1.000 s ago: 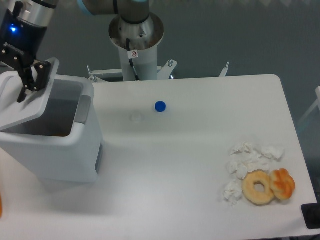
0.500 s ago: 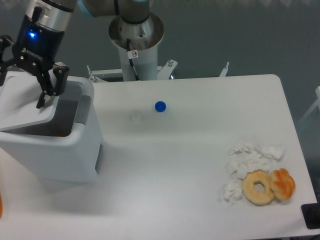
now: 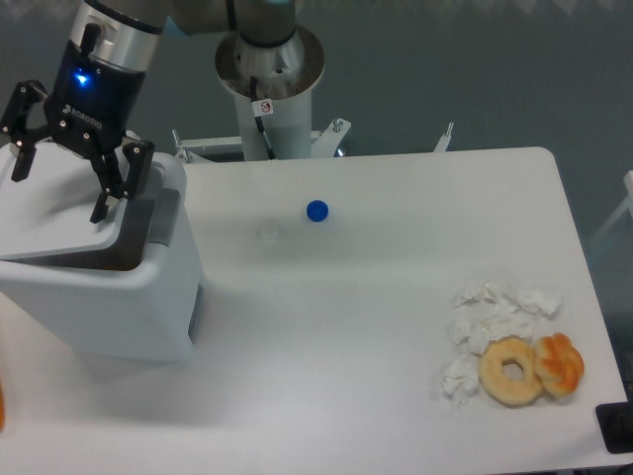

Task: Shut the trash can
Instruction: 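Push the raised trash can lid down with the gripper, then press the gripper on the lid until it sits flat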

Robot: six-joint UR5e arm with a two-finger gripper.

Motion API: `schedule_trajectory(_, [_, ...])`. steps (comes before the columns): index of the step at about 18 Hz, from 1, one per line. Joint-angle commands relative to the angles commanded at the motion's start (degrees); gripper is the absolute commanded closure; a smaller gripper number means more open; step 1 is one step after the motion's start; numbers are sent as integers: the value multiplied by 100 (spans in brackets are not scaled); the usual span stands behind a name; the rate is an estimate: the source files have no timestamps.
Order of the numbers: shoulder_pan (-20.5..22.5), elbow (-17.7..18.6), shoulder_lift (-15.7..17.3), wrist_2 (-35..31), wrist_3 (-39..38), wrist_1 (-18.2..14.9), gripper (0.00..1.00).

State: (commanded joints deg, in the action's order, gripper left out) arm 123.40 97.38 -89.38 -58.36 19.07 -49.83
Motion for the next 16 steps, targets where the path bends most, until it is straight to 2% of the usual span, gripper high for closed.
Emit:
schedule_trajectory(5, [-18, 246, 9, 9, 53, -9, 0])
schedule_trajectory(16, [-9, 290, -70, 9, 44, -26, 0])
